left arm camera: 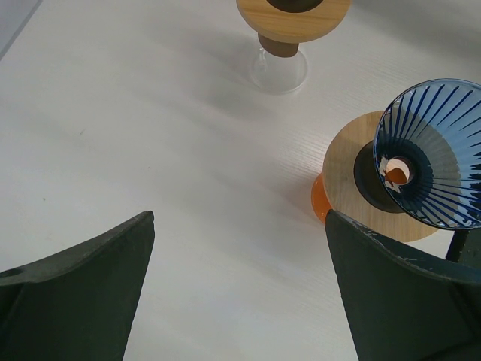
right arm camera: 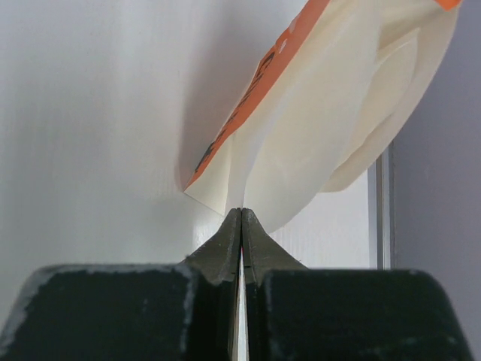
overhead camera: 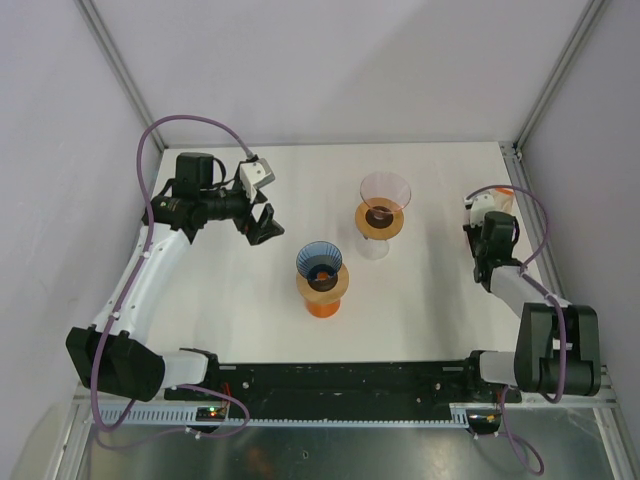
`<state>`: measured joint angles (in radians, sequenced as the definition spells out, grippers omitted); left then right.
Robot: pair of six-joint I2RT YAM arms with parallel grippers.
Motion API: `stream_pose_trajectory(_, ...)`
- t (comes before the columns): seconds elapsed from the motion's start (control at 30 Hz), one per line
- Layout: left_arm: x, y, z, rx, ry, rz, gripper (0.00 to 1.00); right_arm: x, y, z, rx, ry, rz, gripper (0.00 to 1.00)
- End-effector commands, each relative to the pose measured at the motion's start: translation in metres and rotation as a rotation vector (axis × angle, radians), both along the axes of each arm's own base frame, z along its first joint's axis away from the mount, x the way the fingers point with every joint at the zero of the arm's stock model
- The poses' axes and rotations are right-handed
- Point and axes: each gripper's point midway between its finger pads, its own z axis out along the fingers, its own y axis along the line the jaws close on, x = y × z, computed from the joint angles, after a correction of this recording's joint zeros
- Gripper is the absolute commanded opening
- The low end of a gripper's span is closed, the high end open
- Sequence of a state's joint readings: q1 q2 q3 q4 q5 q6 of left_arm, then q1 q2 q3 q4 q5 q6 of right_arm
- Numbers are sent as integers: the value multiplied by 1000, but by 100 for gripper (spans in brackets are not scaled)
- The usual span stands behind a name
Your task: Place the coffee filter in the dripper
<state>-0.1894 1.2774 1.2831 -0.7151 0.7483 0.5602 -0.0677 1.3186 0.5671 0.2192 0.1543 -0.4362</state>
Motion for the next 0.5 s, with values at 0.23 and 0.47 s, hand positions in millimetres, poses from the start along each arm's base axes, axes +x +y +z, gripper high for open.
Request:
stream_pose_trajectory(0.23,5,-3,25,-23,-70,-29,100,-10,3,43,76,-80,-75,0)
stream_pose_trajectory(0.47,4,-4,27,-26,-77,-35,100,-16,10,48,111,-70,-55,0)
